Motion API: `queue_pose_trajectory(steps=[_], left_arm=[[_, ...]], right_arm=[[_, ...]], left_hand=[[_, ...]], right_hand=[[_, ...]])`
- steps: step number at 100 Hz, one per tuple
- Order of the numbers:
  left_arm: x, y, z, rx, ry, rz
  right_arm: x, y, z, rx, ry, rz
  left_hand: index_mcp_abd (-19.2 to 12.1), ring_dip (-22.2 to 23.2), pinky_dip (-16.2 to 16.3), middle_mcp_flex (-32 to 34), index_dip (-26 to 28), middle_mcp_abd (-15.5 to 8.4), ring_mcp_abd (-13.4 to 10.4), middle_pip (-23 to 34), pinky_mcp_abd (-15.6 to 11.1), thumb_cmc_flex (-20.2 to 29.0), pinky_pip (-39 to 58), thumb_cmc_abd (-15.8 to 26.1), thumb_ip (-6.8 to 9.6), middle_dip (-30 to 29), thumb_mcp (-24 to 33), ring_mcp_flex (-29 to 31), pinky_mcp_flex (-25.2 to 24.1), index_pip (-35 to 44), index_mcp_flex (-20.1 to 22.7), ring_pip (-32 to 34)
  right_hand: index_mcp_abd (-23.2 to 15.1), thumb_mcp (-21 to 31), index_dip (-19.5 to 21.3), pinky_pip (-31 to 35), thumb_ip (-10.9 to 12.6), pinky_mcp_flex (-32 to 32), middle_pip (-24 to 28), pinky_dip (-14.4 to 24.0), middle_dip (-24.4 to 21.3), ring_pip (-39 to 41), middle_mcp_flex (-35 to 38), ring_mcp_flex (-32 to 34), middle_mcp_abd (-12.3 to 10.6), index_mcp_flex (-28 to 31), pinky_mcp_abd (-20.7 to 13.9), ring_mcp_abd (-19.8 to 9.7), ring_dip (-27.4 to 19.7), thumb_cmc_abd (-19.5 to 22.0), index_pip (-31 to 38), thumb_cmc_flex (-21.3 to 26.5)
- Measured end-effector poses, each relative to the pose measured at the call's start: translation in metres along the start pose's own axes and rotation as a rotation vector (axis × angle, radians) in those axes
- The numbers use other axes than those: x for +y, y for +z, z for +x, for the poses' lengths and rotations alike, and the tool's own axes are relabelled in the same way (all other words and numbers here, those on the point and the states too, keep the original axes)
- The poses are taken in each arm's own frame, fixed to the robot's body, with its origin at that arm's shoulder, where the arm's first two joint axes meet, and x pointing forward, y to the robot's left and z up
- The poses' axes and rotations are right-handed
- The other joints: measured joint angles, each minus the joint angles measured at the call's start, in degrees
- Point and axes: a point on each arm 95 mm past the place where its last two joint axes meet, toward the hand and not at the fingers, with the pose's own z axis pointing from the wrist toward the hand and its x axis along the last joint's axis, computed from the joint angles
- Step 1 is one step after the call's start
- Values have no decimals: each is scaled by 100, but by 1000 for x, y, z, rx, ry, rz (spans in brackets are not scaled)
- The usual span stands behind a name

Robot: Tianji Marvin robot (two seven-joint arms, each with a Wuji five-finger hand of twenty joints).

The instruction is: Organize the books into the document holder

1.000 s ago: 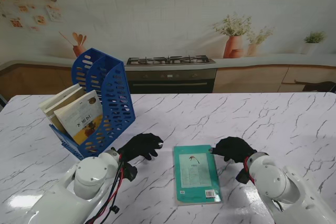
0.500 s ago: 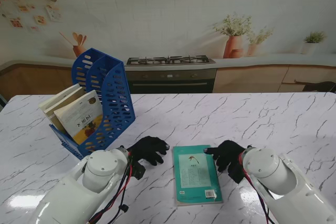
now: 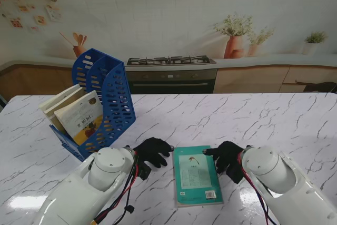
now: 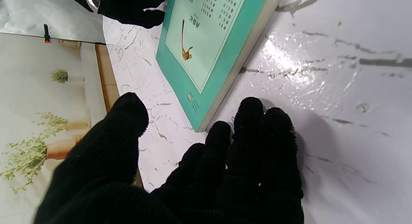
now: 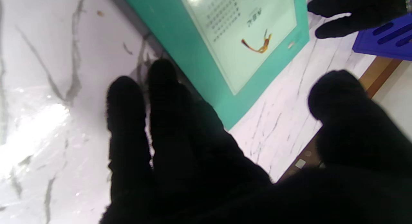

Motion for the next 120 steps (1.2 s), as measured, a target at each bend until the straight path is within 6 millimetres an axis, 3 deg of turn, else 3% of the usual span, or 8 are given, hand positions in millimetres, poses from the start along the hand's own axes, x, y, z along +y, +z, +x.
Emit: queue_pose_trajectory(steps=[28, 51, 58, 72, 83, 98, 120], left_arm=[[4, 6, 5, -19, -14, -81], [1, 9, 6, -18, -19, -110], [1, 10, 6, -10, -26, -114], [1, 11, 5, 1, -37, -116], [1, 11, 5, 3, -44, -115], [2, 11, 4, 8, -60, -111], [1, 11, 2, 16, -86, -113]], right_arm=[[-2, 1, 0, 9, 19, -2], [-5, 5, 3, 14, 30, -28], [-6, 6, 4, 14, 39, -37], [-10, 8, 5, -3, 118, -76], [-10, 9, 6, -23, 183, -77], [-11, 11, 8, -28, 310, -94], [-13, 14, 10, -24, 413, -65]], left_hand=[[123, -35, -99, -177, -71, 65, 51, 235, 10, 3, -152, 99, 0, 99, 3, 3, 279, -297, -97, -23], [231, -36, -109, -276, -71, 206, 97, 360, 84, 76, -152, 103, 1, 302, 9, 1, 383, -476, -113, -37], [321, -19, -109, -316, -67, 345, 152, 404, 149, 86, -152, 104, 1, 381, 9, -62, 383, -524, -113, -8], [361, 36, -110, -345, -65, 438, 172, 408, 150, 113, -153, 164, 1, 434, 10, -68, 383, -594, -113, -51], [361, 37, -109, -378, -64, 458, 172, 416, 150, 116, -154, 173, 1, 468, 10, -68, 383, -670, -113, -70], [333, 101, -91, -535, -64, 543, 172, 507, 152, 117, -154, 173, 1, 569, 10, -172, 384, -908, -112, -71], [291, 113, -41, -692, -64, 603, 210, 497, 155, 122, -155, 173, 1, 679, 10, -265, 384, -1412, -104, -85]], right_hand=[[206, 55, 0, -7, 0, -121, 81, 0, 23, 68, -50, -20, 141, -35, 0, 73, 17, 3, 17, 9], [464, 187, 202, -143, 0, -433, 320, -8, 105, 481, -50, -18, 438, 1, 48, 456, 262, 6, 297, 69], [511, 301, 371, -211, 0, -716, 354, -8, 175, 592, -51, -16, 486, -59, 192, 579, 365, 7, 318, 69], [509, 520, 587, -555, 0, -1444, 532, 74, 191, 1016, -201, -154, 467, -442, 904, 1032, 581, 7, 442, 69], [493, 643, 626, -670, 0, -1835, 588, 75, 239, 1144, -386, -362, 612, -717, 1086, 1296, 658, 7, 419, 69], [455, 796, 497, -636, 0, -2074, 596, 58, 248, 1194, -646, -531, 1098, -794, 2316, 2084, 658, 1, -161, 69], [314, 968, 489, -533, 0, -2040, 486, -30, 246, 1194, -775, -775, 1061, -1006, 2355, 2127, 648, -70, -231, 69]])
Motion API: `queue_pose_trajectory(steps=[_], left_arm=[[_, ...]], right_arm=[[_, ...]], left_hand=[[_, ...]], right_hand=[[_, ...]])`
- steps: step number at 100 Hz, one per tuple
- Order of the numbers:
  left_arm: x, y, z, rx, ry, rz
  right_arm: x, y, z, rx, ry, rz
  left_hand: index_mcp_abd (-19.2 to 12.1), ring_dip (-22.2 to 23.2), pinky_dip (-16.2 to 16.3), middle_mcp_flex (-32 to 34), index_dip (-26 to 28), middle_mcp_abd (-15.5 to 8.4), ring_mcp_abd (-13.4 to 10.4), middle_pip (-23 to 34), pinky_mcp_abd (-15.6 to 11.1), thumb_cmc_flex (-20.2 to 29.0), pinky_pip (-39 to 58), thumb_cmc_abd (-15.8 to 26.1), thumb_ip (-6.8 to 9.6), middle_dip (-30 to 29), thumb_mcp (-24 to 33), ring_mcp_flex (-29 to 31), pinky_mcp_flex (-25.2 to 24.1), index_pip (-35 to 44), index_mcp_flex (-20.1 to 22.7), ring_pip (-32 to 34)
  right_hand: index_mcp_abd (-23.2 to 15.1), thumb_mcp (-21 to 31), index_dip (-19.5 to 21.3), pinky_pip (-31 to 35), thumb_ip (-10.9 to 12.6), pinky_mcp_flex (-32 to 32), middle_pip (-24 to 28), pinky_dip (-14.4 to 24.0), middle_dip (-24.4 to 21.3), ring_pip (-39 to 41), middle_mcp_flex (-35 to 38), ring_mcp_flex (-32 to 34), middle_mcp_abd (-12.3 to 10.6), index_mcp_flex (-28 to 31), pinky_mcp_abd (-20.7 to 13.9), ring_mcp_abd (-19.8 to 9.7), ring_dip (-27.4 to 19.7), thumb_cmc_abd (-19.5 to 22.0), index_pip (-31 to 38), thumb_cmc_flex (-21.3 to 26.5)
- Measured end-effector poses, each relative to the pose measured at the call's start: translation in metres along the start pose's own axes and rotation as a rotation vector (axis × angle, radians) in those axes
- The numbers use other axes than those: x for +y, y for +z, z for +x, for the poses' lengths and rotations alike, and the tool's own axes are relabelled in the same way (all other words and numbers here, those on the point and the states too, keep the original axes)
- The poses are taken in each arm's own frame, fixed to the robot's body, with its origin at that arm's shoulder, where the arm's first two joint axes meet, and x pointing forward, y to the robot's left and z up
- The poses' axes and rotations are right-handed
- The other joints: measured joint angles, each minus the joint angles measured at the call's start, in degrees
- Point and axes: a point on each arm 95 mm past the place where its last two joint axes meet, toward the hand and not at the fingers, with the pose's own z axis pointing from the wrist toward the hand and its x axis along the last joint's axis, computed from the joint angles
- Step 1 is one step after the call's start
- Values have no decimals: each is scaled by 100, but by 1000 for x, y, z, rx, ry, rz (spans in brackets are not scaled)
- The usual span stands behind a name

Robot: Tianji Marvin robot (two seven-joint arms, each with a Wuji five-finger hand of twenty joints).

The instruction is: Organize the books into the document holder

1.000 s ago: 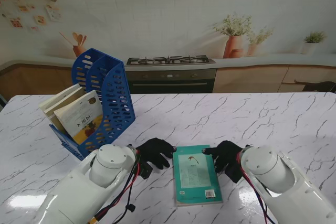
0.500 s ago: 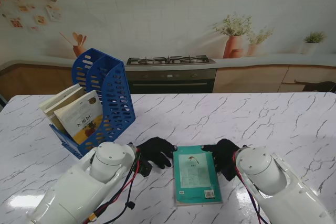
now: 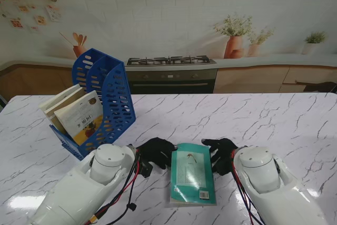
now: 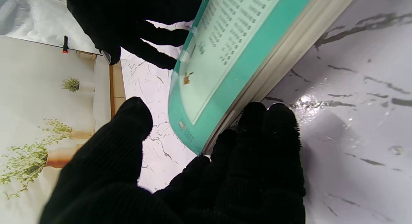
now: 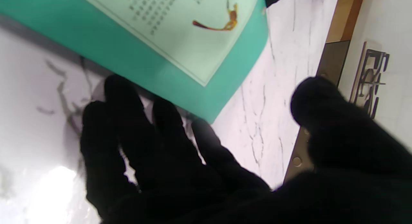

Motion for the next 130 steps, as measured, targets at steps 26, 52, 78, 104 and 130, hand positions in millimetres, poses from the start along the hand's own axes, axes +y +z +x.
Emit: queue_pose_trajectory(steps=[26, 52, 78, 104, 130], left_arm=[[10, 2, -1, 14, -12, -18], [12, 6, -6, 53, -24, 31], [16, 8, -12, 51, -27, 81], [17, 8, -14, 79, -34, 96], [21, -10, -12, 171, 22, 125]], right_arm=[[-19, 2, 0, 19, 66, 44], [-23, 2, -1, 17, 76, 52], [-23, 3, -4, 11, 68, 51], [-18, 5, -8, 91, 38, 99], [-20, -8, -7, 219, -74, 108]], left_hand=[[-111, 15, 61, 30, 4, -280, -58, -489, -37, -31, 0, 47, 60, -322, 0, -108, -6, -136, 3, -37], [-341, 900, 45, 234, 96, -531, -232, -178, -484, 305, 564, -556, -7, 63, 986, 349, 1111, -99, 354, 637], [-473, 1602, -595, 1319, 431, -625, -966, -637, -1243, 1348, 1104, -1024, -316, 2035, 898, 1043, 1844, 173, 1083, 1207], [-598, 1596, -671, 1617, 436, -581, -972, -734, -1262, 1439, 1118, -1120, -316, 2127, 893, 1108, 1913, 167, 1256, 1198], [-1549, 699, 614, 184, 577, -1033, -70, -935, 97, 291, 755, -604, -218, -264, 647, -860, -1428, 701, 669, -381]], right_hand=[[-319, 33, 0, 200, 0, 293, -365, 87, -154, -156, -311, -232, -1024, -225, -46, -667, 0, -4, -44, 10], [-472, 119, 156, 339, 0, 478, -203, 238, -154, -528, -591, -484, -1300, -475, -51, -1757, -110, -61, -99, 212], [-1173, 527, 624, 808, -475, 1604, 267, 1089, 555, 1094, 567, 314, -1832, 1, -427, -2464, 695, -249, 1783, 1487], [-2229, 583, 2280, 1683, -890, 2672, 1303, 1462, 2072, 2330, 1319, 749, -2379, 707, -833, -2626, 1045, -515, 4232, 1725], [-1996, 776, 2816, 2573, -1049, 3147, 1792, 2118, 3369, 3732, 1319, 749, -2534, 973, -833, -2664, 1708, -602, 4309, 1725]])
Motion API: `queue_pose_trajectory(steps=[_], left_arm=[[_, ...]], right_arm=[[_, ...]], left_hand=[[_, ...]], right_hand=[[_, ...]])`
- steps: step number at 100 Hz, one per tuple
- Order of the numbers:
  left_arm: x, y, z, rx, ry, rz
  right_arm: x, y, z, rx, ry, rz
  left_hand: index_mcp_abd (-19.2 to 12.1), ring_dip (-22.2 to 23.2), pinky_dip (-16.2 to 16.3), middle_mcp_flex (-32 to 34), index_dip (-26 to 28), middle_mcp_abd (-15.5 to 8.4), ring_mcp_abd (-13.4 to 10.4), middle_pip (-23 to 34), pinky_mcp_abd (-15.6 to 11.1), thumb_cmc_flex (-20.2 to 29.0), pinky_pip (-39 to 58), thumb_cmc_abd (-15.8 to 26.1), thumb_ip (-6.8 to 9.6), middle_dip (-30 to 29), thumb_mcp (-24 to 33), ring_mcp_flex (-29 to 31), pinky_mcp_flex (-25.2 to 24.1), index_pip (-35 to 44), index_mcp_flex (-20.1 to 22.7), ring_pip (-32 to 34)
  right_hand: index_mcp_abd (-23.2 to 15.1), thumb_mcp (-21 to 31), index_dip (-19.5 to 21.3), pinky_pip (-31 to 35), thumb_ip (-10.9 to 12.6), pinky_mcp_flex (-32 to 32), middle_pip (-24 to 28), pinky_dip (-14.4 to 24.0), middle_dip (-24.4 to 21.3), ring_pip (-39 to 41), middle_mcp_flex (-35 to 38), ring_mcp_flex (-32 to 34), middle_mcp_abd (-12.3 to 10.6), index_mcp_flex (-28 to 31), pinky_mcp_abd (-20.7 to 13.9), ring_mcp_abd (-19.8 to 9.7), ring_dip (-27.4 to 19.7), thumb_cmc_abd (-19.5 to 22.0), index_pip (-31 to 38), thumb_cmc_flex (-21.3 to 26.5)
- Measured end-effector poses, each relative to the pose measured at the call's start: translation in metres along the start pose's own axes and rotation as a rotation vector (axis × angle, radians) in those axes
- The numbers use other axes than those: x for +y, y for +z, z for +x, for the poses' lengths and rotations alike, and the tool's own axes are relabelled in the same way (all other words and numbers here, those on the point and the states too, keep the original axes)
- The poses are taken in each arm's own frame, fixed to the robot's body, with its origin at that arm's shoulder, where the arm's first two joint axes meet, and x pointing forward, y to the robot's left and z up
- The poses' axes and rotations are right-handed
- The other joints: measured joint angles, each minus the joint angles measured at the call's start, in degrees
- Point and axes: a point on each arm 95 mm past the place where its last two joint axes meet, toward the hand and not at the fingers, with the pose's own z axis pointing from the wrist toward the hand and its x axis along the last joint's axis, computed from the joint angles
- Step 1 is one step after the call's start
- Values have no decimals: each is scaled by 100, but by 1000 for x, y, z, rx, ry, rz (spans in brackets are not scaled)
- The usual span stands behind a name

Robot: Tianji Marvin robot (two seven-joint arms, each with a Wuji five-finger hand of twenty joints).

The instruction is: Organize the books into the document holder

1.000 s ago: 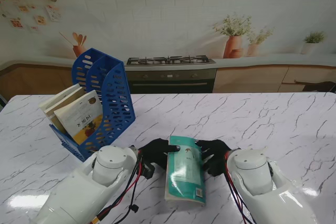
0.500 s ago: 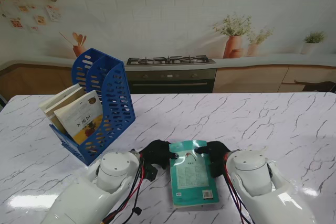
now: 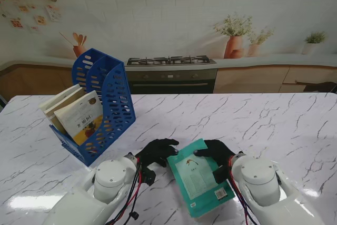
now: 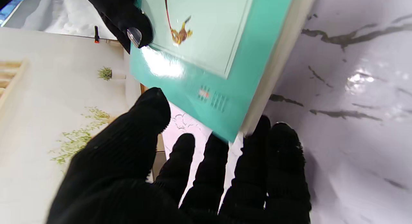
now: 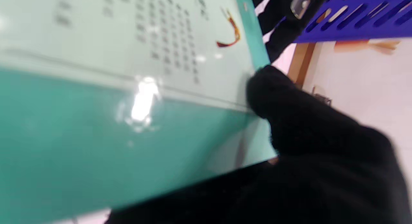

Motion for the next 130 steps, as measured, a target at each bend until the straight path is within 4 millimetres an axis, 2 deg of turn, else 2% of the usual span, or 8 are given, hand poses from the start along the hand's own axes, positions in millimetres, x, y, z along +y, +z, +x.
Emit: queue_pose_trajectory(steps=[13, 38, 55, 72, 91, 100, 112, 130], left_arm=[[-7, -14, 9, 52, 33, 15], [-20, -24, 30, 142, 81, 14], [-22, -18, 48, 248, 163, -35], [-27, -6, 62, 300, 149, -115], [-22, 3, 68, 362, 207, -204], [-22, 5, 67, 356, 211, -224], [-20, 7, 64, 345, 206, -244], [-19, 10, 59, 360, 130, -270]], right_arm=[[1, -12, 10, 87, -68, 4], [9, -35, 33, 190, -134, -23], [10, -41, 43, 233, -138, -16], [12, -46, 52, 270, -145, -14], [15, -48, 61, 300, -142, -14], [16, -50, 64, 310, -142, -15], [17, -51, 67, 319, -144, -17], [17, -52, 70, 321, -156, -7]], left_hand=[[-432, -526, -183, -322, -5, -274, 104, -504, 276, -61, -956, 75, 49, -279, -426, -665, -870, 756, -505, -988], [-442, -931, -918, -548, -156, -385, 201, -904, 402, -224, -2221, 77, 49, -427, -710, -1135, -1603, 1022, -562, -1738], [-505, -1159, -1964, -762, -161, -369, 38, -1071, -240, -437, -3990, 77, 49, -468, -719, -1585, -1981, 1027, -562, -2167], [-507, -1235, -2390, -832, -72, -236, -139, -1223, -606, -559, -5085, 73, 50, -515, -720, -1805, -1968, 1029, -562, -2385], [-260, -1250, -2394, -580, 350, -228, -313, -1177, -801, -770, -5411, -1, 53, -519, -711, -1755, -1897, 1410, -322, -2429], [-137, -1174, -2162, -226, 602, -228, -320, -917, -805, -770, -5213, -7, 53, -367, -613, -1407, -1885, 1565, -319, -2326], [-68, -739, -1601, 327, 1071, -291, -332, -347, -805, -770, -3577, -210, 53, 38, -316, -636, -1784, 2170, -253, -1698], [-158, 396, -307, 1259, 1980, -391, -344, 710, -312, -767, -873, -424, 68, 764, 159, 587, -468, 3651, 147, 99]], right_hand=[[30, 1, 84, 8, -4, -45, 125, 168, 261, 225, 0, 0, 0, 25, 0, -8, 95, 0, 0, 0], [40, 1, 190, 12, -46, -52, 210, 309, 405, 505, -6, 1, 0, 28, 0, -44, 240, 0, 0, 0], [40, 1, 198, 13, -46, -52, 211, 371, 406, 519, -8, 1, 0, 28, 0, -45, 295, 0, 0, 0], [41, 1, 208, 13, -47, -52, 211, 384, 408, 566, -9, 1, 0, 28, 0, -47, 308, 0, 0, 0], [41, 1, 212, 13, -47, -52, 212, 427, 409, 570, -8, 1, 0, 28, 0, -51, 313, 0, 0, 0], [41, 1, 212, 13, -47, -52, 213, 429, 409, 571, -9, 1, 0, 28, 0, -52, 315, 0, 0, 0], [41, 1, 212, 13, -47, -52, 213, 439, 409, 572, -8, 1, 0, 28, 0, -55, 318, 0, 0, 0], [41, 1, 213, 13, -48, -52, 212, 485, 410, 574, -51, 1, 0, 28, 0, -74, 376, 0, 0, 0]])
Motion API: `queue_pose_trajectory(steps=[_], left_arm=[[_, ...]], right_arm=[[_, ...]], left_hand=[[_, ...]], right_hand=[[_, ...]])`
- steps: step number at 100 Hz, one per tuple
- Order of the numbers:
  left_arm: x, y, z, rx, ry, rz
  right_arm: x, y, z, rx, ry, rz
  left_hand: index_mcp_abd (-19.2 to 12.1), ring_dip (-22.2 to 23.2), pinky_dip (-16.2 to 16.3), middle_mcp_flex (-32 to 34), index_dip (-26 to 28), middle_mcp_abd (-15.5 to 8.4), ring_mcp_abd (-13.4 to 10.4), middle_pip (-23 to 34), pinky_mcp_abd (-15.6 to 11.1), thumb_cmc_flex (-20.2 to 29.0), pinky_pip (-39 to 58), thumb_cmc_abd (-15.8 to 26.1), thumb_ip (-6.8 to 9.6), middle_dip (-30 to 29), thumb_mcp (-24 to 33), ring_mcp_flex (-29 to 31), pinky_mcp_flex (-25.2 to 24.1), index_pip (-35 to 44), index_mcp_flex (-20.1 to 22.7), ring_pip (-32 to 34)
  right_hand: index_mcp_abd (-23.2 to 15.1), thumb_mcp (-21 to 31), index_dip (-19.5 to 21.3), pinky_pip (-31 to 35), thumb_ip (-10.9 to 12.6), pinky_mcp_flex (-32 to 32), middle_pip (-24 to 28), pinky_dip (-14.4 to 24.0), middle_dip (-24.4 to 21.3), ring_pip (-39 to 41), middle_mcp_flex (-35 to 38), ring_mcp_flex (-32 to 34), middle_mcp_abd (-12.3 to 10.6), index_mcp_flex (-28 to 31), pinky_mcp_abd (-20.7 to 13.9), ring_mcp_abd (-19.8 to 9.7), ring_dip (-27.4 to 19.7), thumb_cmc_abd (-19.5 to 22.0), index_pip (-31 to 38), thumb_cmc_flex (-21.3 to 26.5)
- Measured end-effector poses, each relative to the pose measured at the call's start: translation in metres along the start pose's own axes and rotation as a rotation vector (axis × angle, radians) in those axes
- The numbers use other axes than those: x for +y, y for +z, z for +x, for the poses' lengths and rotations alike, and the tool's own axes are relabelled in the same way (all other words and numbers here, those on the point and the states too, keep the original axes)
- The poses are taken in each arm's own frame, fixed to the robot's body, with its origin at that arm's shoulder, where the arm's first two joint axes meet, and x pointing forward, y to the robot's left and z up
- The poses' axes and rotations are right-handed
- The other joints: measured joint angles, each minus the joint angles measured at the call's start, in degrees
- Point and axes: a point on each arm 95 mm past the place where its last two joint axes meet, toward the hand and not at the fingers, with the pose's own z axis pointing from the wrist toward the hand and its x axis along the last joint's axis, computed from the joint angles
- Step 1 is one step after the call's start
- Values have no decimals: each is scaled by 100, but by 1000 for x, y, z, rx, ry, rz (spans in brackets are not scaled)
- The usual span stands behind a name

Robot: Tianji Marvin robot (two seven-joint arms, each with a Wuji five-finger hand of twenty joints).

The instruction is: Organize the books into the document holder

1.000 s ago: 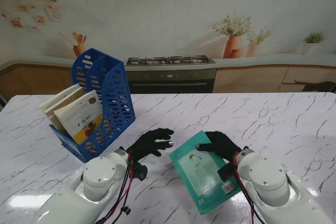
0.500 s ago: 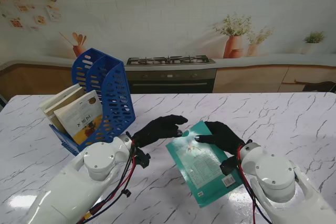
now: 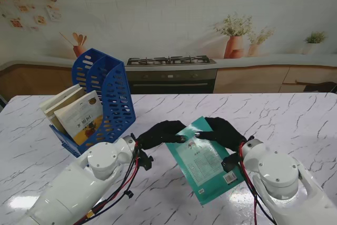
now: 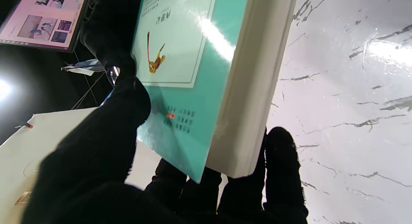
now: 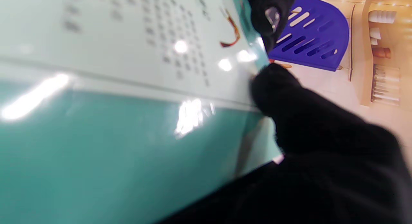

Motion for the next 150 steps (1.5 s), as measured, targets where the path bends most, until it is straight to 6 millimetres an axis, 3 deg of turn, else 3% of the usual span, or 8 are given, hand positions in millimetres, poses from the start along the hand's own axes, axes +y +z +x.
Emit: queue_pose_trajectory(steps=[26, 49, 75, 89, 105, 119, 127, 150], left_arm=[[3, 4, -1, 22, -2, -29], [7, 9, -1, 68, -67, 61], [15, 9, 0, 93, -52, 100], [16, 7, 5, 72, -71, 94], [16, 5, 10, 76, -113, 107], [17, 5, 13, 65, -105, 121], [17, 4, 13, 50, -127, 126], [17, 2, 10, 18, -140, 106]], right_arm=[[-1, 5, 4, -10, -15, 26], [-1, 9, 7, -5, -9, 35], [-1, 12, 4, 7, 21, 42], [-1, 12, 4, 13, 36, 45], [0, 12, 5, 28, 36, 46], [2, 12, 4, 41, 36, 49], [3, 13, 1, 44, 42, 50], [9, 14, -3, 61, 59, 43]], left_hand=[[-562, 1099, 568, 752, 610, -193, -264, 854, -91, 187, 1904, -286, -87, 680, -175, 1284, 2260, 1638, 196, 1817], [-692, 811, -934, 2247, 1154, -581, -1139, 1323, -902, 326, 3314, -798, -155, 1151, 229, 3341, 4691, 2385, 1106, 3136], [-269, 304, -155, 2848, 2329, -492, -1422, -513, -1138, 284, 3516, -1272, -132, 903, 878, 3537, 4916, 2607, 1374, 3865], [-161, 296, -12, 2850, 3062, -438, -1427, -650, -1138, 300, 3558, -1412, 384, 1120, 1012, 3549, 4921, 2607, 1413, 4058], [-150, 284, 36, 2863, 3356, -440, -1456, -573, -1138, 369, 3594, -1563, 444, 1582, 1153, 3610, 4979, 2641, 1459, 4153], [-150, 293, 45, 2923, 3538, -460, -1458, -573, -1138, 481, 3629, -1649, 565, 1887, 1251, 3624, 4990, 2806, 1549, 4277], [-156, 295, 46, 2925, 3653, -450, -1458, -605, -1138, 555, 3662, -1711, 567, 2016, 1295, 3625, 4990, 2918, 1571, 4337], [-156, 295, 46, 2923, 3728, -414, -1458, -642, -1138, 559, 3667, -1718, 616, 2106, 1295, 3626, 4991, 3000, 1574, 4345]], right_hand=[[0, 0, 3, 0, -1, -82, 1, 72, 10, 1, -18, 0, 0, 0, 0, -11, 3, 0, 0, 0], [0, 0, 33, 0, -5, -160, 2, 105, 59, 1, -18, -17, 0, 39, 0, -11, 3, 2, 0, 0], [0, 0, -135, -32, -6, -391, -212, 111, -355, 68, -18, -17, 0, 48, 0, -11, 250, 2, 0, 0], [-31, 0, -297, -173, -5, -631, -372, 111, -659, -8, -18, -33, 0, 52, 0, -11, 250, 2, -28, 0], [-139, -51, -576, -372, -7, -922, -704, 111, -1097, -538, -89, -103, -3, 70, 0, 14, 111, 2, -215, 6], [-295, -186, -2408, -874, 20, -1542, -1863, 79, -1673, -1630, -451, -596, 86, -132, 6, 137, -284, 90, -413, 184], [-305, -358, -3173, -1305, 365, -2008, -2314, 17, -2332, -2450, -774, -809, 205, -475, 12, 236, -595, 354, -835, 192], [-201, -1143, -2615, -2390, 1091, -2972, -2877, -364, -3184, -4125, -1309, -1493, 314, -365, 9, 300, -1108, 804, -3099, -691]])
